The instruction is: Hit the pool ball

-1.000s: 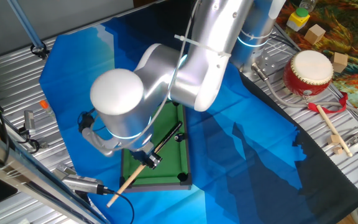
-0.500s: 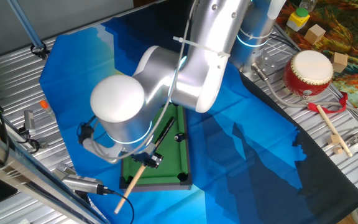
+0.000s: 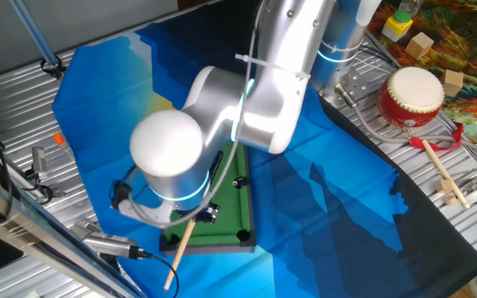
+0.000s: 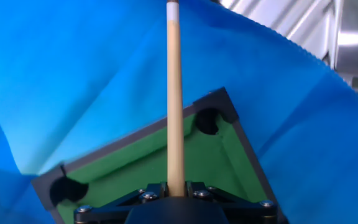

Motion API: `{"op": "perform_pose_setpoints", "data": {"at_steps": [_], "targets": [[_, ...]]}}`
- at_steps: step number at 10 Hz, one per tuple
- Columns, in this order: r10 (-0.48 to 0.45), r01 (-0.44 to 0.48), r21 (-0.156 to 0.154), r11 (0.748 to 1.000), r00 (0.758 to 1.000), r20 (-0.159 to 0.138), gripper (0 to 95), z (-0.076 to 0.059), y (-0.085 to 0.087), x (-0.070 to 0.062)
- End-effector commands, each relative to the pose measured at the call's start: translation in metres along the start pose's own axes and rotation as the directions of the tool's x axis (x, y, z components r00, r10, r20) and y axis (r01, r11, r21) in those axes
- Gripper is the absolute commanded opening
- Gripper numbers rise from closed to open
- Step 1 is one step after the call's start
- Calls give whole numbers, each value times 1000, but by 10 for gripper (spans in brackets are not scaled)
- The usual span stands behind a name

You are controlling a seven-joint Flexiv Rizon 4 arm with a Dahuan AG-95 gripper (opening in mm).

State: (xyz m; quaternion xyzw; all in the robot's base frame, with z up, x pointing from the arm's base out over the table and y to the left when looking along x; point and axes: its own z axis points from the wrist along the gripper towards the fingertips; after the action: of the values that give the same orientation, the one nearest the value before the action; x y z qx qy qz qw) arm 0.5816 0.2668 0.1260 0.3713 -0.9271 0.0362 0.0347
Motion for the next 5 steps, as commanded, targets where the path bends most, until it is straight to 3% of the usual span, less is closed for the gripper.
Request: {"op": "perform_pose_setpoints", "data": {"at_steps": [1,2,4,5], "targets": [[627,-626,-19,779,779,3,0,0,0,1],[715,-715,-23,699,699,-13,0,0,0,1],[765,-766,-25,643,643,-29,0,0,0,1],[773,-773,-25,634,634,-30,0,0,0,1]]}}
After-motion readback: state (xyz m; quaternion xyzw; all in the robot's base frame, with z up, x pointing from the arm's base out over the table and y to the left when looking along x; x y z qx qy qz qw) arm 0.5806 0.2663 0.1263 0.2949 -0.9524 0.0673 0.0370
